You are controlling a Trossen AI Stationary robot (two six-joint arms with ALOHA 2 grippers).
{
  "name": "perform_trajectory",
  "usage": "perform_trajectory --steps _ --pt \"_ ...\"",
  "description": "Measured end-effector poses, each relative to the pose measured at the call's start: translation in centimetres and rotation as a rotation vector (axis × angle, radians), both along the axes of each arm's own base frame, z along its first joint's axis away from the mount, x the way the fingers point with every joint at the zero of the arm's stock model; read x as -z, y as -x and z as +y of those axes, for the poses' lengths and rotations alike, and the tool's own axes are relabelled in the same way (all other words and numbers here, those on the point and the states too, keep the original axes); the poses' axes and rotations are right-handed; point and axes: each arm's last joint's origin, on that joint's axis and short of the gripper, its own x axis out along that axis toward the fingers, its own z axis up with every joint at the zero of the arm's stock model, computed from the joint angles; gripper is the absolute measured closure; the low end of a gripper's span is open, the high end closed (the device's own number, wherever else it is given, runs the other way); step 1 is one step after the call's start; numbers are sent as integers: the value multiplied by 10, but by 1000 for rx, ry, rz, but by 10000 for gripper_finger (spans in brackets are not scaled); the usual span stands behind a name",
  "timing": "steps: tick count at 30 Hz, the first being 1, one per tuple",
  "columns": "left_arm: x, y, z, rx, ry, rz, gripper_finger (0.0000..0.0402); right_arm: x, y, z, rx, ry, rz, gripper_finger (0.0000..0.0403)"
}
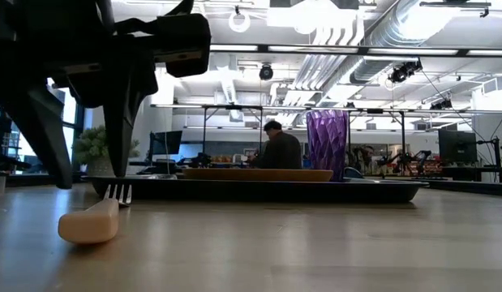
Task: Pick and place plate/cup/fork/spoon on tray
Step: Put the orange fork between the orange spoon and the orange plate on the black serving tray
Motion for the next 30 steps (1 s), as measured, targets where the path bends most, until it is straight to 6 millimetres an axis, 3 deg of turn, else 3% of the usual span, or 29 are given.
perform_trajectory --steps 11,30 --pt "0 -3 3 -16 6 -6 252 0 0 0 -6 4 4 306" --pt "25 -16 4 -9 91 46 252 0 0 0 -23 11 12 306"
